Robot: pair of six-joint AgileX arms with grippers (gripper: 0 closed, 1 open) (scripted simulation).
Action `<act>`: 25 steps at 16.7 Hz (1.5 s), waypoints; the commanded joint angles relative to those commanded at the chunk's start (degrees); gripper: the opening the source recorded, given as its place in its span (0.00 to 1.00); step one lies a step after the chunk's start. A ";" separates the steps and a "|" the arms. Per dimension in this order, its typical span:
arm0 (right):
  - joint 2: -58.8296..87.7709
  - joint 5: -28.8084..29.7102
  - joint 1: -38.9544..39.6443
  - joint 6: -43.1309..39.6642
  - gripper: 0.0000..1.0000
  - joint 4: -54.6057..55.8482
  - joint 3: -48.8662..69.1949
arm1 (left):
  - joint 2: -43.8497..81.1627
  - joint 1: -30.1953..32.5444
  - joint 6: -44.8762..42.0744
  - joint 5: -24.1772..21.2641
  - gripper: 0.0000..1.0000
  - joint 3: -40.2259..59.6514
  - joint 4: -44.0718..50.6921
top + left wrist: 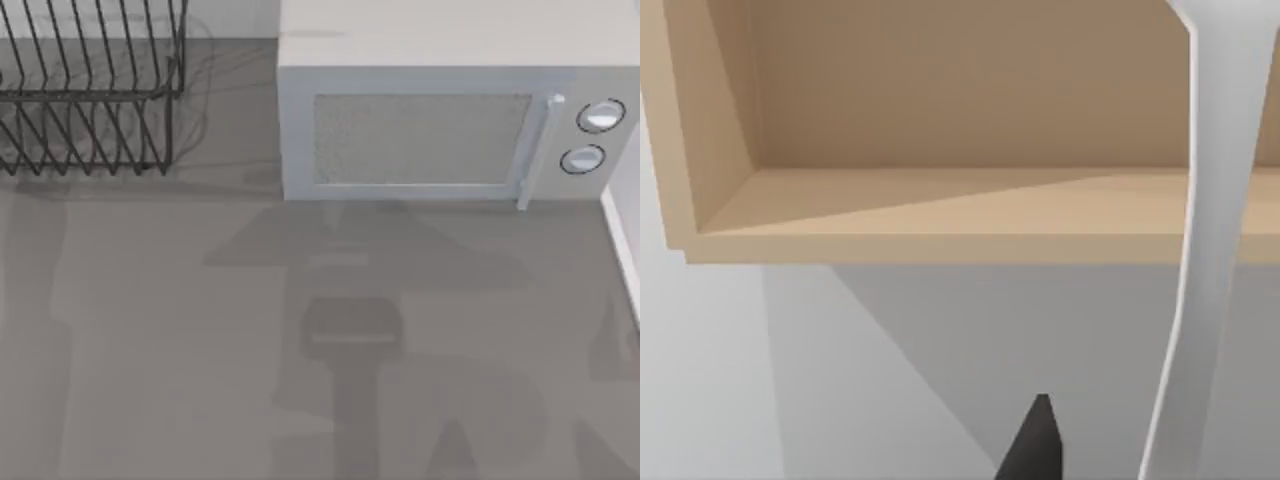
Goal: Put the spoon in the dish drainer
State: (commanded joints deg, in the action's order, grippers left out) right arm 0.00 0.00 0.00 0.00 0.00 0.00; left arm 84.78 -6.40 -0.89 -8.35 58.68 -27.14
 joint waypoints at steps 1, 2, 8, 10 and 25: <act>0.00 0.00 0.00 0.00 1.00 0.00 0.00 | 3.21 0.48 -0.03 0.40 0.00 -0.98 -4.45; 0.00 0.00 0.00 0.00 1.00 0.00 0.00 | 6.17 0.95 -0.05 0.80 0.00 -1.97 -8.51; 0.00 0.00 0.00 0.00 1.00 0.00 0.00 | 15.81 2.58 -0.01 2.30 0.00 -5.75 -20.43; 0.00 0.00 0.00 0.00 1.00 0.00 0.00 | 15.81 2.58 -0.01 2.30 0.00 -5.75 -20.43; 0.00 0.00 0.00 0.00 1.00 0.00 0.00 | 15.81 2.58 -0.01 2.30 0.98 -5.75 -20.43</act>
State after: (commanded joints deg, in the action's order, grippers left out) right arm 0.00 0.00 0.00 0.00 0.00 0.00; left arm 100.58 -3.82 -0.90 -6.05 52.93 -47.58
